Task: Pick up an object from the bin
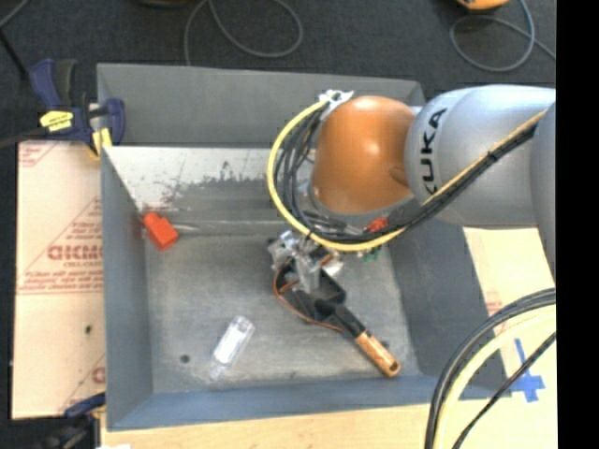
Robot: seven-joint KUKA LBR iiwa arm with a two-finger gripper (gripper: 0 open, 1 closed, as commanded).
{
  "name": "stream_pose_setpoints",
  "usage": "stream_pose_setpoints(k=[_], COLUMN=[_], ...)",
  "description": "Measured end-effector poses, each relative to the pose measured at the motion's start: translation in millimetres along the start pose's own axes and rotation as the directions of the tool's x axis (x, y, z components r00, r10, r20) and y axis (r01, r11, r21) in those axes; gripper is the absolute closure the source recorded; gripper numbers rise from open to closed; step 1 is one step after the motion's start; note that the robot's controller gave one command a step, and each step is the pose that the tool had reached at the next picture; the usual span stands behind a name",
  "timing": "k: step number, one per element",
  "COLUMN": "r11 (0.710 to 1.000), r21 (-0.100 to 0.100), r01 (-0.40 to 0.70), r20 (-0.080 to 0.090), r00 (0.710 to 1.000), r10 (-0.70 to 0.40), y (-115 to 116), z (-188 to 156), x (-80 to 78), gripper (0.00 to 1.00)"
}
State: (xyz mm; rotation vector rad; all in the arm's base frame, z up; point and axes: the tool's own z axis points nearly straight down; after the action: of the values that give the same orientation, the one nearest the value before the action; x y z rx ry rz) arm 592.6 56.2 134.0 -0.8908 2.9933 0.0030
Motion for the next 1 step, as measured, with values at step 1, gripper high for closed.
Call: stream_pose_setpoints(k=[1], r11=[1.0], r21=[-0.001], r01=[-0.002], r20=[0.0], r00=[1.0], r10=[0.002], y=[0.1], z=[0.0], x=[0.0], gripper=[1.0])
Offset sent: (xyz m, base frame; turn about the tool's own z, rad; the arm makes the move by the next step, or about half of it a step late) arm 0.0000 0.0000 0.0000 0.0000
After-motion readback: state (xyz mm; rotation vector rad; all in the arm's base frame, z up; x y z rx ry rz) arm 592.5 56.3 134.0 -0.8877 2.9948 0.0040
